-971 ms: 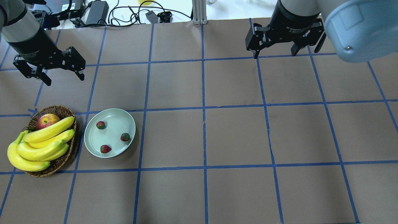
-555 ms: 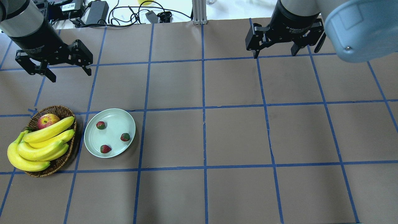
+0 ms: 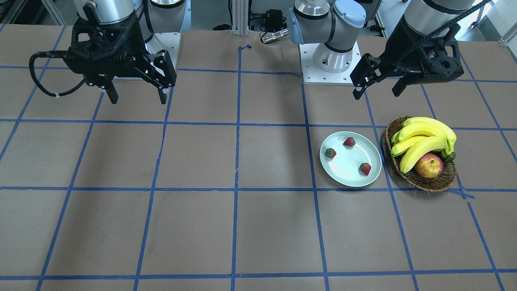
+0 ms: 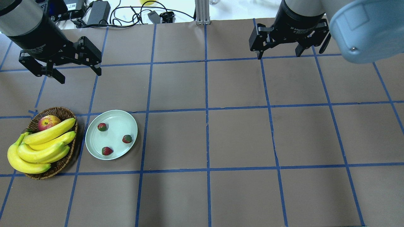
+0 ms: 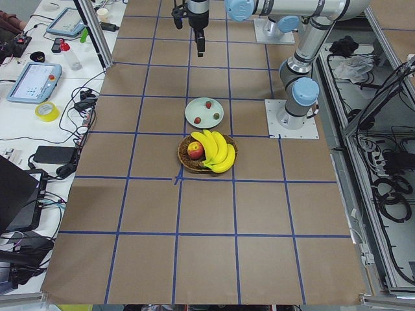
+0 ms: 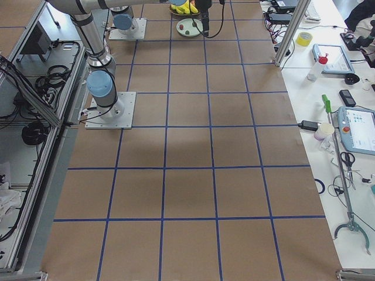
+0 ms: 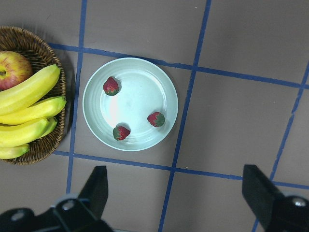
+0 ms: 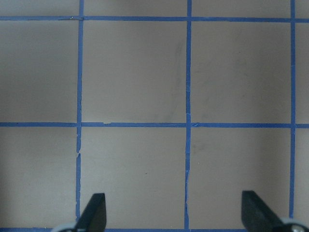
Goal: Collect all strawberries into plate
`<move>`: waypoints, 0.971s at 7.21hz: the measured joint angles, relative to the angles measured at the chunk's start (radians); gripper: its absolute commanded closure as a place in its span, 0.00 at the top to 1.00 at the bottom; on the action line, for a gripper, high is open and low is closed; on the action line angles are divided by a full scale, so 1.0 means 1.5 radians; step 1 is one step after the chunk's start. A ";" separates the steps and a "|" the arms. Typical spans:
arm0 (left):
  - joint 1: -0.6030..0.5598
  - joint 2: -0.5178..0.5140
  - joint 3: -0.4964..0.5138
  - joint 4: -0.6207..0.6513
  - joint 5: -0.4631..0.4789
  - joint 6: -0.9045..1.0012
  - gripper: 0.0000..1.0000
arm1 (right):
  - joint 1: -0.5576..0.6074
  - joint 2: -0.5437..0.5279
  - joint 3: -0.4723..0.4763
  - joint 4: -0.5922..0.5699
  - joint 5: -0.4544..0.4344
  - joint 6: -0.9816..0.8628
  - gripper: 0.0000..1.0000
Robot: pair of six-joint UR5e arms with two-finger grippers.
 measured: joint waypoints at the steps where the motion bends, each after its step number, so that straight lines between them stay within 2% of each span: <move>1: -0.006 -0.002 -0.001 -0.001 -0.005 0.009 1.00 | 0.000 0.000 0.000 0.000 0.000 0.000 1.00; 4: -0.048 -0.004 -0.004 0.000 0.002 0.026 1.00 | 0.000 0.000 0.000 0.000 0.000 0.000 1.00; 7: -0.053 -0.001 -0.008 -0.003 0.033 0.027 1.00 | 0.000 0.000 0.000 0.000 0.000 0.000 1.00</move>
